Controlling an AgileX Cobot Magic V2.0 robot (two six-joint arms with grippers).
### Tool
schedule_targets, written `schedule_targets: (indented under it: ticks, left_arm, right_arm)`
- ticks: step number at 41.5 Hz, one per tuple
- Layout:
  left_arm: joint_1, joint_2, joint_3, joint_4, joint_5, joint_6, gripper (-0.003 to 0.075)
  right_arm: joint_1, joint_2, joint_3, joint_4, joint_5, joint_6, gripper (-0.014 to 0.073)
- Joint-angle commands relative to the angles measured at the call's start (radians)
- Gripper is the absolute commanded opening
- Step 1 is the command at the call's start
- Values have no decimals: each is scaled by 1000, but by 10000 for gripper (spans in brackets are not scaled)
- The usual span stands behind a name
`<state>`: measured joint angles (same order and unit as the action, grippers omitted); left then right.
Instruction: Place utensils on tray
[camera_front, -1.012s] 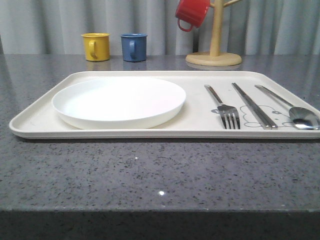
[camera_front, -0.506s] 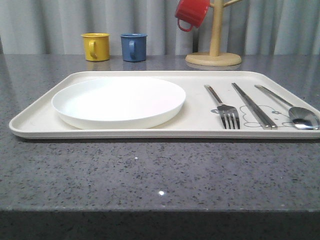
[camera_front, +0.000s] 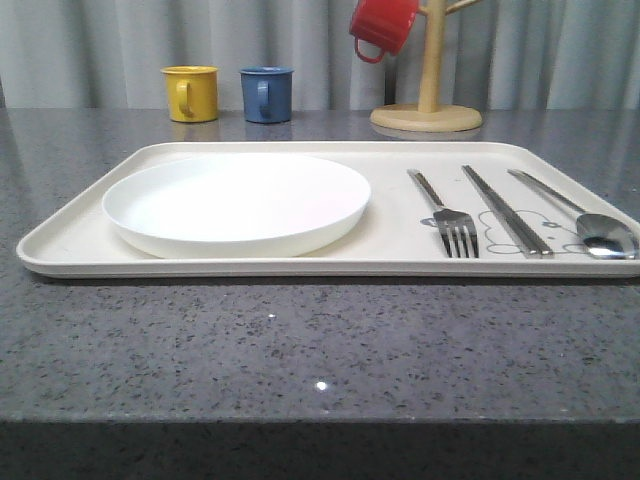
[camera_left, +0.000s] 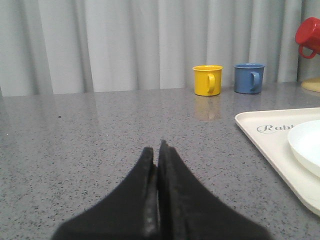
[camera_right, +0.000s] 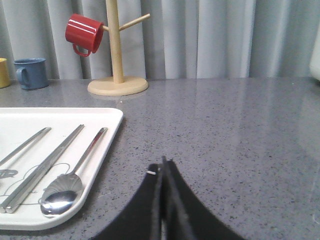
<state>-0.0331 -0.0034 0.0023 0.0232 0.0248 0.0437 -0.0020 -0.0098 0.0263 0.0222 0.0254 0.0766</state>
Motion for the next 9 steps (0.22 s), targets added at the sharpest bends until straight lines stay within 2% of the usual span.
schedule_targets:
  ticks: [1,9]
  left_arm:
    - [3,-20,20,0,-84,-9,-20]
    - [3,-20,20,0,-84,-9,-20]
  right_arm:
    - [-6,-17,2,2,-84,-6,-67]
    - [-6,-17,2,2,-84,-6,-67]
